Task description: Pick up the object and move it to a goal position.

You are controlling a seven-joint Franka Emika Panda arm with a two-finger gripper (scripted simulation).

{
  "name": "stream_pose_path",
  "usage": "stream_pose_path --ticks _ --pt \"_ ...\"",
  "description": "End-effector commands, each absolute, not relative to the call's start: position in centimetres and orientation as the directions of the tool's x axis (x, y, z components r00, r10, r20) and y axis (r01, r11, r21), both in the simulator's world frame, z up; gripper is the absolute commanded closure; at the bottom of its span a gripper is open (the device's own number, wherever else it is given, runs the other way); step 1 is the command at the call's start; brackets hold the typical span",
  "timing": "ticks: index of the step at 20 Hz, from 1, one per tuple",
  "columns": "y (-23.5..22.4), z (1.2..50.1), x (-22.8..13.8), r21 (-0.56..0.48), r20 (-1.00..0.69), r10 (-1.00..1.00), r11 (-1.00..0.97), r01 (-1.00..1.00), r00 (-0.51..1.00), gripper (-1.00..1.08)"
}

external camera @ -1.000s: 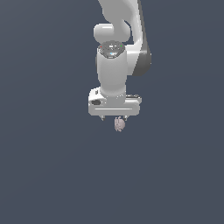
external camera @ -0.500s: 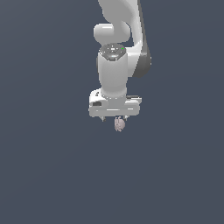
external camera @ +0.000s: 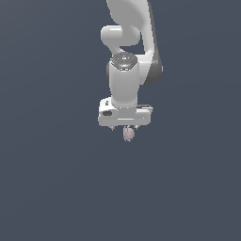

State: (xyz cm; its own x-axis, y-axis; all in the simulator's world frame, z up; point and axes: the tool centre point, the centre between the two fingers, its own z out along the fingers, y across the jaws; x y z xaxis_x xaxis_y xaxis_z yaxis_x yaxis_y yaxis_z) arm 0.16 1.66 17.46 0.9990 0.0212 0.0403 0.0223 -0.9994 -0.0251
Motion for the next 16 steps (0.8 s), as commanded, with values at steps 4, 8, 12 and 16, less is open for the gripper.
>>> stream_pose_path --ticks 4,8,12,16 --pt "2.8 14.4 -1.8 -0.016 0.025 0.01 -1.0 0.01 1.0 -0.92" --pt "3.7 11.9 -3.7 -0.008 0.013 0.001 -1.0 0.001 1.0 -0.92" --pt "4.3 10.3 -5.1 -0.003 0.004 -0.005 -1.0 -0.005 1.0 -0.92" --pt "4.6 9.6 -5.8 0.0 0.001 -0.008 -1.0 -0.008 1.0 -0.92"
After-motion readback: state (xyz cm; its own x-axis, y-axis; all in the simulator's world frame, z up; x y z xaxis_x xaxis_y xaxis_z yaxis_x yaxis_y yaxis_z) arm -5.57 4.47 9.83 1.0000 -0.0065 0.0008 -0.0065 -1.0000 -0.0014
